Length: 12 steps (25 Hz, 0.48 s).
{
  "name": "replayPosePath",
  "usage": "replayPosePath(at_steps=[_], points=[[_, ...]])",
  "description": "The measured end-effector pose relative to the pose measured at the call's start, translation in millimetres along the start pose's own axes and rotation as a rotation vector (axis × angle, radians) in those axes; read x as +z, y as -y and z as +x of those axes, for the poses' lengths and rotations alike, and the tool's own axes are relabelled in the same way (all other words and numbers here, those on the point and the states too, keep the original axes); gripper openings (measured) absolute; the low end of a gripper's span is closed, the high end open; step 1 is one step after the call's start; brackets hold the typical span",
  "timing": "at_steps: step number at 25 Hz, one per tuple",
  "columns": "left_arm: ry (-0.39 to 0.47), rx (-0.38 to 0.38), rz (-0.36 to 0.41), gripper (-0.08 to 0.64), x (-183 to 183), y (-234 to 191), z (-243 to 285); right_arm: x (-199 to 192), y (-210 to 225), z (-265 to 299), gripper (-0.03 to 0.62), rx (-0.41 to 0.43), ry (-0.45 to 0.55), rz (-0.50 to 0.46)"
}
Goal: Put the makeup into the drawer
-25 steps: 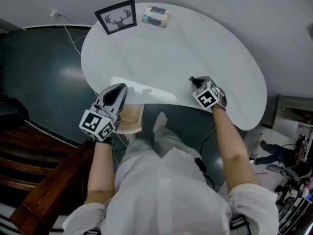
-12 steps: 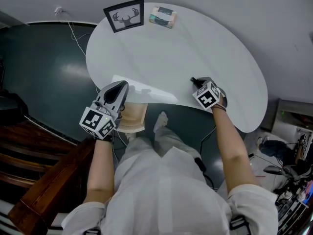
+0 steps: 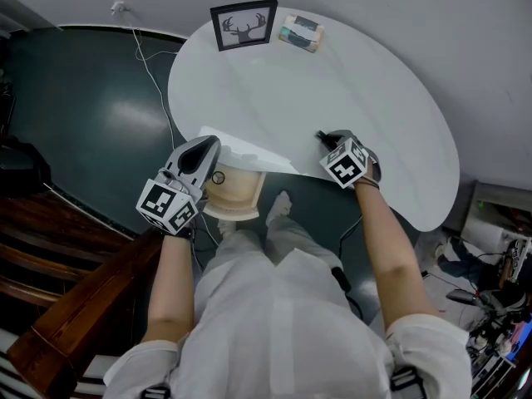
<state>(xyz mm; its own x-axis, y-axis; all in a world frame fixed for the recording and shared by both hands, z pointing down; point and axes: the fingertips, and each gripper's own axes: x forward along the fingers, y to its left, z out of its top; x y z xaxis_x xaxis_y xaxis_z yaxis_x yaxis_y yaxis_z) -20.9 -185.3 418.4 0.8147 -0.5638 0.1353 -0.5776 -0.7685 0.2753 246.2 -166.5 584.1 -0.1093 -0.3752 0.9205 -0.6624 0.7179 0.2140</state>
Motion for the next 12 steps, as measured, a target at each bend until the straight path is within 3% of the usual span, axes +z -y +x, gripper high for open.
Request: replayPosePath(at_steps=[12], points=[[0.006, 0.056, -0.006, 0.025, -3, -27, -61, 74, -62, 7, 0.084, 0.047, 0.051, -0.114]])
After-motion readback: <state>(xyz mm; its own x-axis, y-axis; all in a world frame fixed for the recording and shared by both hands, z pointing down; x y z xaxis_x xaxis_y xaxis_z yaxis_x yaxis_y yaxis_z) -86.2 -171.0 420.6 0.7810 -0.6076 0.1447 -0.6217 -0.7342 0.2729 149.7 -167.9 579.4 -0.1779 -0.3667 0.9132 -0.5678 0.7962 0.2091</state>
